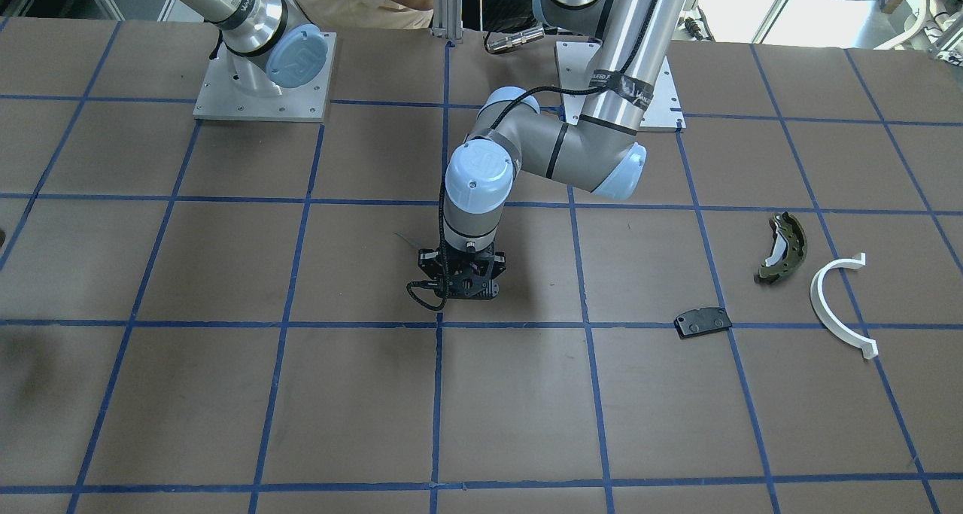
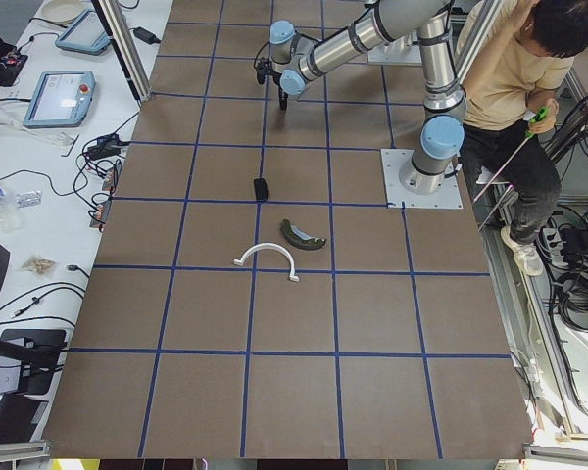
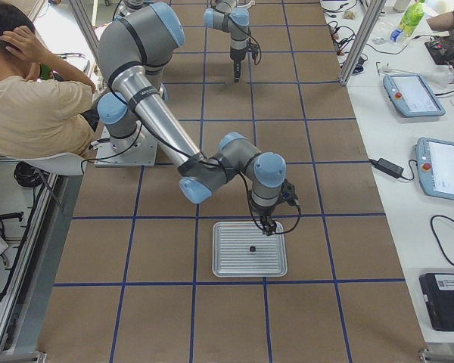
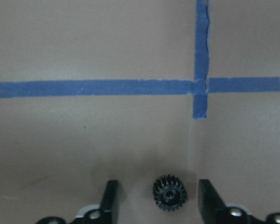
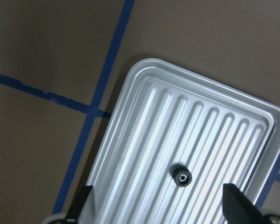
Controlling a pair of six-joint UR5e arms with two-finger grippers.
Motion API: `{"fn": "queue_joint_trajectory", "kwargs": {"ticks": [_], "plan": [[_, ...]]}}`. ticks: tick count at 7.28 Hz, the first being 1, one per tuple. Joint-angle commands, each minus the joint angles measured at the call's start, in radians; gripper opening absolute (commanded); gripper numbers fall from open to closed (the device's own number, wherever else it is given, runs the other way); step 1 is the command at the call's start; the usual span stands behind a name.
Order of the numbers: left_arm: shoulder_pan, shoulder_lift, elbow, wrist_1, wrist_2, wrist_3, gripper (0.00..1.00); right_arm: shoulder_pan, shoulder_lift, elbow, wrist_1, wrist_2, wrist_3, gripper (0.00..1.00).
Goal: Place bearing gear from tray to pile
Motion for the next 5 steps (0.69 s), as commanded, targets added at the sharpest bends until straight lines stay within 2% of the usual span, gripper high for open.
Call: {"fn": "queue_joint_trajectory", "kwargs": {"ticks": [1,2,3,4,5], "plan": [[0.004,0.034,0.003,-0.005,0.003,0.002,0.00,-0.014,0.084,-0.049,-0.020,0.003,-0.049,0.89],[0.024,0.064,0.015,-0.020,0.012,0.015,0.00,-0.022,0.106,-0.049,-0.021,0.003,-0.052,0.77],[0.091,0.102,0.022,-0.085,0.037,0.025,0.00,-0.028,0.119,-0.054,-0.020,0.004,-0.055,0.75],[0.177,0.145,0.013,-0.168,0.041,0.114,0.00,-0.030,0.124,-0.052,-0.021,0.000,-0.055,0.64],[0.270,0.186,0.002,-0.251,0.066,0.234,0.00,-0.030,0.130,-0.052,-0.023,-0.007,-0.055,0.64]]}}
